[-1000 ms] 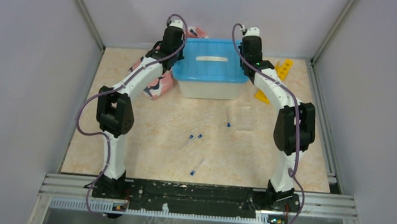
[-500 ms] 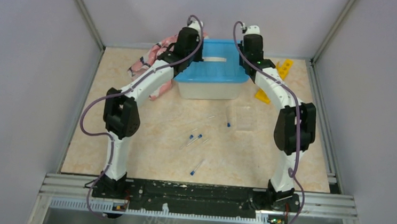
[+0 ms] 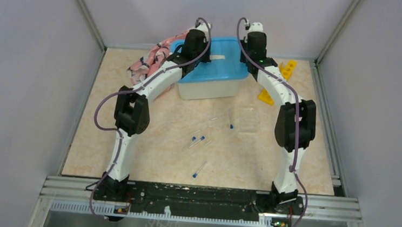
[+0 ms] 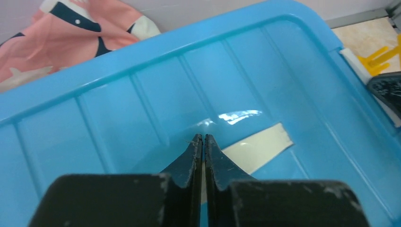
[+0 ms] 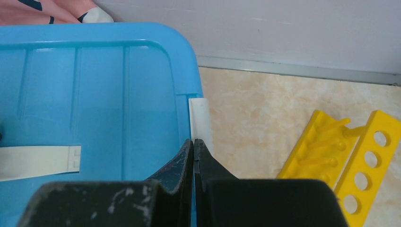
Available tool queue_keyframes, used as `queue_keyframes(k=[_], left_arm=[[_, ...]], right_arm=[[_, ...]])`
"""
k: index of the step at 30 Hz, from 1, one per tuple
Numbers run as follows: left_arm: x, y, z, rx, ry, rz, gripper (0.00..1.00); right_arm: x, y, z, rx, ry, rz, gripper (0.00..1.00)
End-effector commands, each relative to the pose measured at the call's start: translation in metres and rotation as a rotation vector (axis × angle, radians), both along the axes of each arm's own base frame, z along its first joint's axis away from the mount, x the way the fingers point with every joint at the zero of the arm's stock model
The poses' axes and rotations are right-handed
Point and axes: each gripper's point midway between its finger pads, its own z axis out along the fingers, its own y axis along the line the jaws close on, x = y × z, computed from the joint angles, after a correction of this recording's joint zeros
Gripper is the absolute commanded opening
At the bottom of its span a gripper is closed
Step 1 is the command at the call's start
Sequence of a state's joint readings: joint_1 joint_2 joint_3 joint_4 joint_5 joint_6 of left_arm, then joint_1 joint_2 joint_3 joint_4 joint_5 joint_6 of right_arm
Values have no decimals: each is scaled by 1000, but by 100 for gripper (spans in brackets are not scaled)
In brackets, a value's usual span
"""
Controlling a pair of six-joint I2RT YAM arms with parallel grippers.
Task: Organize the chemistry lab equipment
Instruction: Close the lid of the storage box.
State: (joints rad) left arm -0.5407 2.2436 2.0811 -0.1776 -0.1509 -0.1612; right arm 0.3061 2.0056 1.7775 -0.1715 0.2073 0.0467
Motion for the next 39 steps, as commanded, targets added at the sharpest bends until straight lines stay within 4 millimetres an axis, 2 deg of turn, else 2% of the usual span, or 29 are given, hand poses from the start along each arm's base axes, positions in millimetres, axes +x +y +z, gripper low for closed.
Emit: queue_keyframes(k=[1, 6, 8, 10, 15, 18, 22, 24, 28, 31, 33, 39], left_arm=[[11, 10, 19, 2, -76, 34, 11], [11, 18, 47, -8, -126, 65, 17], [6, 21, 55, -17, -134, 74, 23], [-1, 29, 61, -22, -141, 93, 34], [-20, 70, 94, -41, -216, 217, 59], [-24, 102, 100, -61, -217, 304, 67], [-26, 153, 84, -146, -152, 427, 71], [-27, 181, 68, -221, -105, 477, 72], [-26, 218, 23, -368, 12, 523, 72], [-20, 224, -15, -502, 131, 493, 72], [-14, 221, -31, -579, 162, 451, 73], [7, 205, -58, -649, 234, 355, 77]], right_arm=[[8, -8, 15, 20, -33, -21, 3], [3, -13, 43, 26, -74, -25, 19], [-1, -13, 51, 31, -89, -25, 23], [-5, -14, 60, 37, -105, -25, 26], [-12, -13, 76, 60, -136, -10, 32], [-15, -12, 84, 69, -150, -1, 34], [-20, -9, 96, 78, -174, 19, 40], [-23, -2, 100, 83, -190, 57, 41], [-29, 33, 104, 85, -214, 208, 43], [-33, 66, 100, 51, -214, 310, 43], [-36, 88, 95, 36, -212, 353, 43], [-33, 115, 78, 47, -183, 398, 42]])
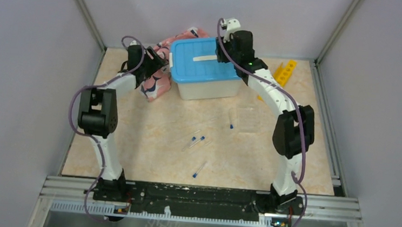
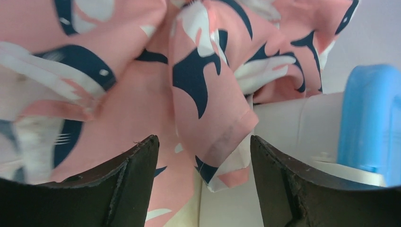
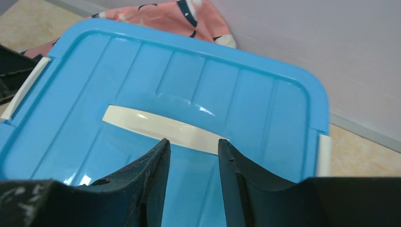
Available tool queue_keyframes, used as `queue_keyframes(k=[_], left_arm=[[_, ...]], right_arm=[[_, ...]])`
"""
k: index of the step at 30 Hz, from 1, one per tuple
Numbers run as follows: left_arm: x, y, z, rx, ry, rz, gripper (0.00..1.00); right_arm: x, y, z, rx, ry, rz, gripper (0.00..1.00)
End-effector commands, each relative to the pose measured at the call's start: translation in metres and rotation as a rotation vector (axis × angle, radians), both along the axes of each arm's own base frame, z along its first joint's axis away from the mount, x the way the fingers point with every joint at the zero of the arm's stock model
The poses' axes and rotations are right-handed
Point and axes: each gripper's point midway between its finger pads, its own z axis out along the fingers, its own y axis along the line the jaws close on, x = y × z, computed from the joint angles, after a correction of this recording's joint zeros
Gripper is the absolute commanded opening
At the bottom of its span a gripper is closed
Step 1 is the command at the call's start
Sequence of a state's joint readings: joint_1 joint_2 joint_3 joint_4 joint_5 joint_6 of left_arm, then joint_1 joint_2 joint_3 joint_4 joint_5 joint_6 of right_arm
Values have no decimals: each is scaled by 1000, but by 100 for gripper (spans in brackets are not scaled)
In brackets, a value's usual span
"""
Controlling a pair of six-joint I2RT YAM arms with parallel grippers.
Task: Organize the chemistry lab equipment
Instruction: Adjust the storage box at the center of the board, then adjust the distractor at the corner of the board.
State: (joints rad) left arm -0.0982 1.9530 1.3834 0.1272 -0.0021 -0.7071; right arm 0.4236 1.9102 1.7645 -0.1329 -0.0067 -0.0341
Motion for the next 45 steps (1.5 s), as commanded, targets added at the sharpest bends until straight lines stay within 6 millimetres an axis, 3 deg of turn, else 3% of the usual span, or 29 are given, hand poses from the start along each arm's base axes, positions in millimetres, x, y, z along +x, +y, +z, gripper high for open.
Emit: queue_keyframes(k=[1, 7, 9, 12, 14, 17, 20, 24, 26, 27, 29, 32, 39, 45], left_arm=[[18, -36, 11, -142, -55, -128, 77], [31, -42, -30, -156, 24, -147, 81], [35, -41, -45, -146, 45, -141, 76], [44, -37, -61, -130, 65, -124, 54], [48, -32, -73, -116, 88, -101, 28], [50, -18, -89, -70, 122, -51, 0], [46, 6, -93, -23, 130, 25, 0], [37, 53, -92, 5, 121, 165, 0], [31, 69, -87, 14, 116, 211, 0], [27, 91, -85, 19, 116, 261, 0], [19, 115, -80, 27, 111, 324, 0], [6, 139, -71, 40, 106, 393, 0], [-11, 174, -55, 83, 84, 505, 0], [-15, 183, -53, 105, 83, 522, 0]], right_arm=[[9, 24, 19, 18, -69, 58, 42], [17, 40, -6, 2, -23, 88, 42], [18, 46, -13, 0, -11, 101, 42], [23, 55, -28, -7, 14, 118, 42], [27, 58, -39, -16, 32, 121, 42], [32, 55, -54, -46, 59, 92, 42], [37, 45, -70, -84, 77, 36, 42], [46, 20, -94, -104, 128, -76, 41], [50, 7, -103, -99, 157, -121, 41], [52, 0, -107, -94, 169, -148, 41], [53, -13, -112, -83, 187, -194, 41], [53, -26, -116, -83, 198, -235, 40], [58, -47, -117, -77, 203, -293, 40], [70, -49, -126, -70, 218, -305, 40]])
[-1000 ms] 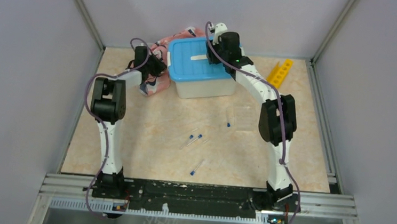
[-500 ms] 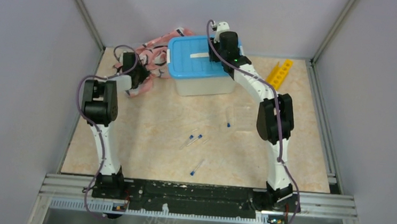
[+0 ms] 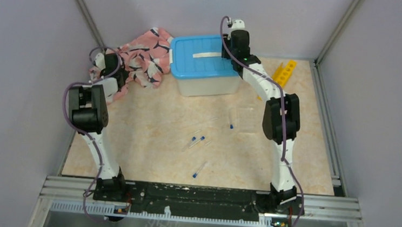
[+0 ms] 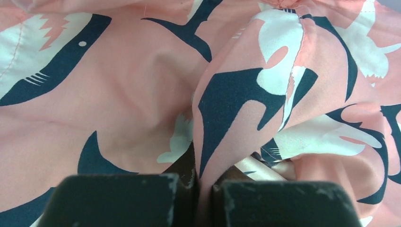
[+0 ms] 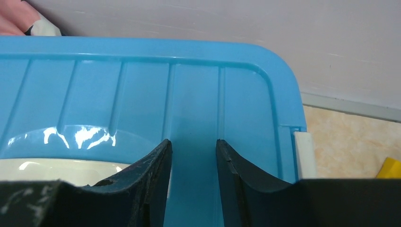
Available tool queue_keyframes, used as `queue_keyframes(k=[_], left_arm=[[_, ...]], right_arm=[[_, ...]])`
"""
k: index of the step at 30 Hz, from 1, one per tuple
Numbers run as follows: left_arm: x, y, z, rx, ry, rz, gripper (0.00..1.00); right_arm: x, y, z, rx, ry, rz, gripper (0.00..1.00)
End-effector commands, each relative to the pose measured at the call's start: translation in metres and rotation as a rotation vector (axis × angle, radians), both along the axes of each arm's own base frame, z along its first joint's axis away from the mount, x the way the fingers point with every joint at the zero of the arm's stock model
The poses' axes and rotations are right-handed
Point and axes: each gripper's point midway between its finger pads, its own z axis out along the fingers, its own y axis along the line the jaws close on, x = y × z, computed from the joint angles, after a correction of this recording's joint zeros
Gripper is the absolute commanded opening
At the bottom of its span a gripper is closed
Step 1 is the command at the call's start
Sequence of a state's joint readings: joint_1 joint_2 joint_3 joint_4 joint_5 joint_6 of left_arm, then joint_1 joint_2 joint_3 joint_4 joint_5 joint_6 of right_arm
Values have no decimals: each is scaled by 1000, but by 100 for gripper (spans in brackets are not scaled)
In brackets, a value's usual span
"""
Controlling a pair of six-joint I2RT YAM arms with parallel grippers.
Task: Organize the chemistry lab equipment
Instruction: Adjust the distractor at the corner of the board.
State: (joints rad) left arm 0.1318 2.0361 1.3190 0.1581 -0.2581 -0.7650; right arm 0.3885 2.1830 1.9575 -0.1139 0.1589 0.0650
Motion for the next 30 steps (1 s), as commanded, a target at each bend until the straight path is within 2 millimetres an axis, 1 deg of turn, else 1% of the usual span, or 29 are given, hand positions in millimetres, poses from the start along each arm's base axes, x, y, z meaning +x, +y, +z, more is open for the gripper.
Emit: queue_keyframes(k=[1, 3, 8, 11, 16, 19, 22, 24, 25, 26, 28, 30], left_arm=[[-5, 10, 14, 45, -18, 39, 0], [-8, 15, 15, 62, -11, 62, 0], [-15, 27, 21, 125, -3, 105, 0], [-19, 34, 22, 149, 6, 138, 0], [-28, 51, 24, 193, 25, 231, 0], [-39, 64, 22, 212, 56, 322, 0], [-47, 68, 16, 204, 78, 379, 0], [-49, 68, 13, 181, 90, 397, 1], [-48, 65, 15, 164, 80, 393, 7], [-47, 62, 17, 150, 73, 377, 16], [-46, 53, 20, 130, 51, 324, 40], [-40, 42, 32, 120, -1, 262, 51]], right_arm=[[2, -28, -63, -76, 168, -77, 40], [7, -28, -66, -78, 172, -86, 40], [16, -41, -72, -63, 184, -134, 40], [18, -51, -77, -63, 194, -158, 40], [19, -64, -80, -68, 206, -180, 39], [18, -66, -83, -70, 213, -182, 39], [17, -67, -85, -71, 216, -183, 39], [17, -65, -81, -62, 210, -175, 39], [17, -64, -78, -55, 202, -169, 39], [17, -63, -75, -49, 196, -164, 39], [16, -60, -63, -35, 170, -146, 42], [15, -57, -50, -20, 140, -128, 44]])
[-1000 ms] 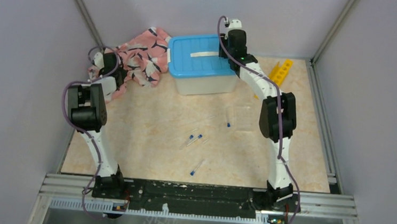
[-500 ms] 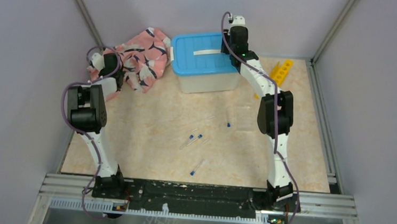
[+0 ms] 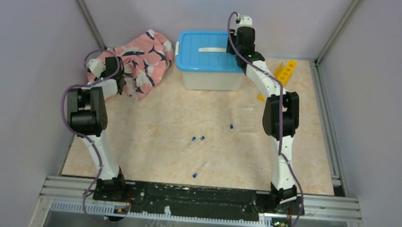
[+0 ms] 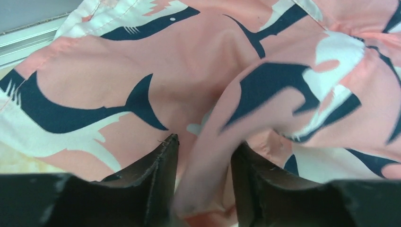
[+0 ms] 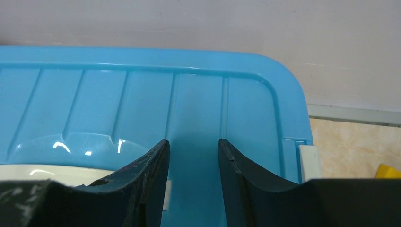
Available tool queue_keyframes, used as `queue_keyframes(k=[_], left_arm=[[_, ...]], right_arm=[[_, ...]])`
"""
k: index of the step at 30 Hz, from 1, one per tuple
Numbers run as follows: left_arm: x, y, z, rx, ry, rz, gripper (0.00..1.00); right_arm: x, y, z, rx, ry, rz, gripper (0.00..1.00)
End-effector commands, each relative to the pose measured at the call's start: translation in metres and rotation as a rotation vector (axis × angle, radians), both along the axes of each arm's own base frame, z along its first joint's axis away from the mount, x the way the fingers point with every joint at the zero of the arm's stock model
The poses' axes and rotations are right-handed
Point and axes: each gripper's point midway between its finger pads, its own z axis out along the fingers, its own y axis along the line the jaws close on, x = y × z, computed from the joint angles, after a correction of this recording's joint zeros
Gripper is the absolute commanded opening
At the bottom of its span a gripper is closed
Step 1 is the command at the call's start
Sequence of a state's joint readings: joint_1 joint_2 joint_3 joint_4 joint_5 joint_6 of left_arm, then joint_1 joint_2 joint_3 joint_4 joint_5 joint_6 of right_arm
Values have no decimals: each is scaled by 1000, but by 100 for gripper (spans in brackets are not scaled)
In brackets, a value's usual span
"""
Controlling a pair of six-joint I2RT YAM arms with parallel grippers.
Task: Organize the chemistry lab equipment
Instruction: Adjust the distractor at the corner of the board.
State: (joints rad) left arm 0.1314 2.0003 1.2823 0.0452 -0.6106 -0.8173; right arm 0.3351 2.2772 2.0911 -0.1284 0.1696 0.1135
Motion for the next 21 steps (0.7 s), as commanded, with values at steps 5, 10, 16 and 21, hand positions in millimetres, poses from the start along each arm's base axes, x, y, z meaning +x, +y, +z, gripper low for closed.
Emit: queue_keyframes(k=[5, 10, 16, 21], left_arm=[[11, -37, 81, 30, -182, -125, 71], [12, -72, 117, 105, -238, -208, 74], [9, -121, 160, 206, -305, -316, 75], [1, -164, 200, 314, -380, -454, 76]], right_arm=[[-21, -23, -5, -15, 55, 14, 53], [-28, -18, 39, 14, -18, 44, 56], [-43, -8, 81, 48, -83, 99, 62], [-57, -2, 121, 88, -161, 143, 79]])
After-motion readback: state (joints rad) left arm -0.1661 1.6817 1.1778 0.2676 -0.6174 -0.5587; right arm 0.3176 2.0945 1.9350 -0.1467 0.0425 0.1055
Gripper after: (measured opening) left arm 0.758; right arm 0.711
